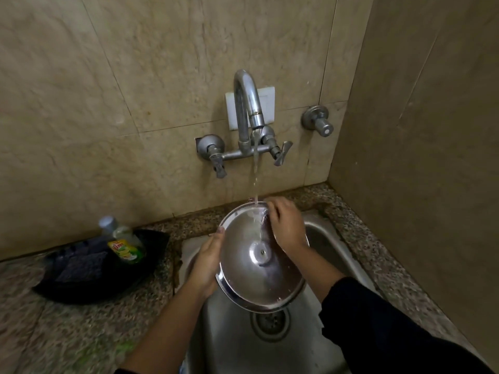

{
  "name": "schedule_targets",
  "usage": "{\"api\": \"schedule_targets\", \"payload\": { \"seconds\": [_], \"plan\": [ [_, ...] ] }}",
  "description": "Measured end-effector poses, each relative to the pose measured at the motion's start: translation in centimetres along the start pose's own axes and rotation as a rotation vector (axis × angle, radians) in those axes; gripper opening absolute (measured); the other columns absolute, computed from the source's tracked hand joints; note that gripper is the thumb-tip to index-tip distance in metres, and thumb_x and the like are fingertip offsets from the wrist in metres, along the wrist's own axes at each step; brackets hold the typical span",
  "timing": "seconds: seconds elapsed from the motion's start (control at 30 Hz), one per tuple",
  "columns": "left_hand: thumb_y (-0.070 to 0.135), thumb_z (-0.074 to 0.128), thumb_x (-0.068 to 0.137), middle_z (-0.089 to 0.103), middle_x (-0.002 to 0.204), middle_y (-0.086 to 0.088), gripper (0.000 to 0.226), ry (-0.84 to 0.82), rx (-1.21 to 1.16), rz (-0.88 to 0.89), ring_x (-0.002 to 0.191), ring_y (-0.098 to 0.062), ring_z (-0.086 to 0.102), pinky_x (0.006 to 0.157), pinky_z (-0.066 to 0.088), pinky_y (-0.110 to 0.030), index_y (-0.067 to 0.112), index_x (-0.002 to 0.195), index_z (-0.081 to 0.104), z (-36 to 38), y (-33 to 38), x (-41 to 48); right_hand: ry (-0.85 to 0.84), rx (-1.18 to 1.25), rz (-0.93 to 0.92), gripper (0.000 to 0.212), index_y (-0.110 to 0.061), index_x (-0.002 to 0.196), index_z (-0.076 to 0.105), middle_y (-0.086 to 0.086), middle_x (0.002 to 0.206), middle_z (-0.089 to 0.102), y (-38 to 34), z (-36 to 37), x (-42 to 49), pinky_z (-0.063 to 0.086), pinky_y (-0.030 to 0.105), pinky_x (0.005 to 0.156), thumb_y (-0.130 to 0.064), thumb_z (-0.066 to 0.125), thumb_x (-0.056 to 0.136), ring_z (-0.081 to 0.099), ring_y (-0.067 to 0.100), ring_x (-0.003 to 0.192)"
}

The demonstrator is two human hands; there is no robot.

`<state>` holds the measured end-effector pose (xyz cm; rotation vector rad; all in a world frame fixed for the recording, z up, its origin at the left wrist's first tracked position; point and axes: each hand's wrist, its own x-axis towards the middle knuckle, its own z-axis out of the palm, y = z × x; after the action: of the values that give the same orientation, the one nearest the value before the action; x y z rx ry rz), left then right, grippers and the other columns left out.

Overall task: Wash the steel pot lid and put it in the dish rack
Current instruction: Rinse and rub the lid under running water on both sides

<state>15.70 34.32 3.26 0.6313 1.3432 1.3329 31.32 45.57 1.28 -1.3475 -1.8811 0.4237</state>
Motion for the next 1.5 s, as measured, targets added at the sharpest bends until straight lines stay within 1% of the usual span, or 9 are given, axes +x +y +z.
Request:
{"api": "schedule_targets", "payload": {
  "seconds": [0.13,0.23,0.43,0.63,0.9,1.1,1.2,1.37,1.5],
  "plan": [
    [0.041,0.043,0.097,0.075,0.100,-0.003,0.037,0.074,-0.088,0.001,0.093,-0.017,0.070,0.084,0.053,-0.036,0.016,0.111,0.066,-0.1,-1.2,-0.4,-0.023,-0.255,0.246,0.061,-0.010,0.149,0.029,0.009,0.157,0.030,2.1,0.9,-4.4,0.024,0.040,0.117,-0.045,0.027,0.099,0.026,0.025,0.144],
    [0.043,0.044,0.096,0.073,0.106,-0.012,0.042,0.059,-0.109,-0.074,0.098,-0.023,0.070,0.085,0.052,-0.037,0.012,0.111,0.067,1.0,-1.9,-0.6,-0.218,-0.316,0.032,0.076,-0.011,0.154,0.002,0.005,0.162,-0.002,-0.3,2.0,-4.4,0.001,0.041,0.121,-0.056,0.017,0.094,-0.003,0.020,0.150],
    [0.060,0.060,0.077,0.063,0.126,-0.019,0.072,0.119,-0.259,-0.138,0.116,-0.030,0.061,0.106,0.041,-0.044,0.005,0.125,0.059,0.3,-2.5,1.2,-0.582,-0.251,-0.507,0.060,-0.024,0.154,0.001,-0.006,0.162,-0.003,-1.3,0.8,-8.6,-0.007,0.028,0.118,-0.043,0.021,0.101,-0.009,0.009,0.149],
    [0.040,0.048,0.096,0.073,0.103,-0.011,0.036,0.214,-0.193,-0.097,0.100,-0.028,0.067,0.095,0.050,-0.045,0.012,0.103,0.069,0.7,-3.7,-0.7,-0.421,-0.522,-0.034,0.082,-0.016,0.154,-0.002,0.004,0.162,-0.009,4.5,0.1,-6.8,-0.001,0.040,0.120,-0.063,0.004,0.087,-0.007,0.022,0.150],
    [0.041,0.046,0.096,0.072,0.101,-0.017,0.043,0.246,-0.205,-0.075,0.090,-0.027,0.070,0.084,0.054,-0.038,0.004,0.107,0.066,0.4,-3.9,-0.7,-0.643,-0.325,-0.611,0.061,-0.026,0.154,-0.005,-0.006,0.162,-0.003,1.8,1.3,-11.0,-0.003,0.034,0.121,-0.047,0.018,0.101,-0.006,0.010,0.149],
    [0.040,0.047,0.096,0.073,0.102,-0.009,0.035,0.205,-0.156,-0.029,0.092,-0.023,0.069,0.084,0.055,-0.037,0.013,0.103,0.068,0.3,-4.9,-1.1,-0.390,-0.495,-0.133,0.075,-0.015,0.154,0.003,0.000,0.160,-0.006,5.1,0.1,-7.8,0.001,0.038,0.121,-0.058,0.023,0.096,-0.004,0.018,0.150],
    [0.040,0.047,0.096,0.076,0.092,-0.008,0.037,0.154,-0.143,-0.094,0.083,-0.020,0.073,0.076,0.057,-0.034,0.012,0.106,0.069,1.9,-5.3,-1.1,-0.381,-0.335,-0.189,0.074,-0.014,0.154,0.004,0.005,0.162,-0.003,1.1,2.4,-6.8,0.007,0.040,0.122,-0.053,0.028,0.096,-0.008,0.017,0.149],
    [0.042,0.047,0.095,0.071,0.105,-0.020,0.044,0.240,-0.182,-0.098,0.098,-0.032,0.068,0.095,0.050,-0.045,0.005,0.107,0.067,0.8,-4.2,0.0,-0.650,-0.286,-0.552,0.063,-0.023,0.154,0.001,-0.005,0.163,-0.003,0.8,1.7,-10.8,-0.001,0.035,0.121,-0.048,0.022,0.101,-0.009,0.008,0.149],
    [0.038,0.048,0.096,0.072,0.099,-0.011,0.034,0.252,-0.156,-0.049,0.088,-0.024,0.069,0.087,0.053,-0.041,0.012,0.099,0.069,0.1,-4.3,-0.2,-0.614,-0.429,-0.404,0.075,-0.030,0.154,0.003,-0.009,0.161,-0.007,5.1,-0.2,-9.9,0.001,0.041,0.120,-0.069,0.014,0.091,-0.009,0.012,0.149]
  ]
}}
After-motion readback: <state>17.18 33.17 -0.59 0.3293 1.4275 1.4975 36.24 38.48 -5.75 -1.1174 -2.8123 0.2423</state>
